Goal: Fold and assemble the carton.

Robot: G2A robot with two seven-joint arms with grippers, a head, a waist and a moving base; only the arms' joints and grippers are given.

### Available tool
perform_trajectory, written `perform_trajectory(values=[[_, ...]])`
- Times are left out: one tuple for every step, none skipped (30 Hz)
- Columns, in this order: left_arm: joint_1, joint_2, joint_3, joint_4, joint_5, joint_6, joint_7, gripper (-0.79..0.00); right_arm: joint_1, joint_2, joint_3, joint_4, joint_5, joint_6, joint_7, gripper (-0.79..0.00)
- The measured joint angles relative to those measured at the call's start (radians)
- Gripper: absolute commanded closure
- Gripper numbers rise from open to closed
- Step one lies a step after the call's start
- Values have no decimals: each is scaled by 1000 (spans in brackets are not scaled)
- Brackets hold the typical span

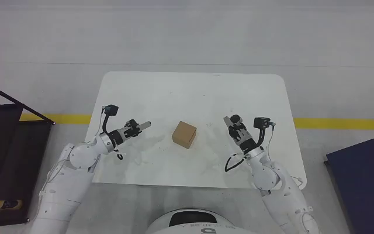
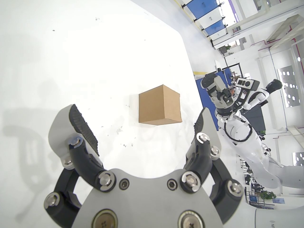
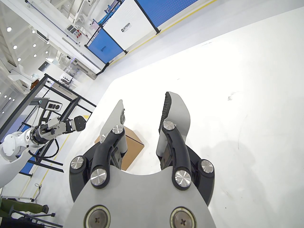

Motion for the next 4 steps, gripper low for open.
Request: perform_trajectory(values=[[0,0,0,0,0,0,0,-784,0,0,0,0,0,0,0,-341],[0,0,0,0,0,0,0,-784,0,0,0,0,0,0,0,-341],[0,0,0,0,0,0,0,-784,0,0,0,0,0,0,0,-341],[0,0,0,0,0,0,0,-784,0,0,0,0,0,0,0,-341]])
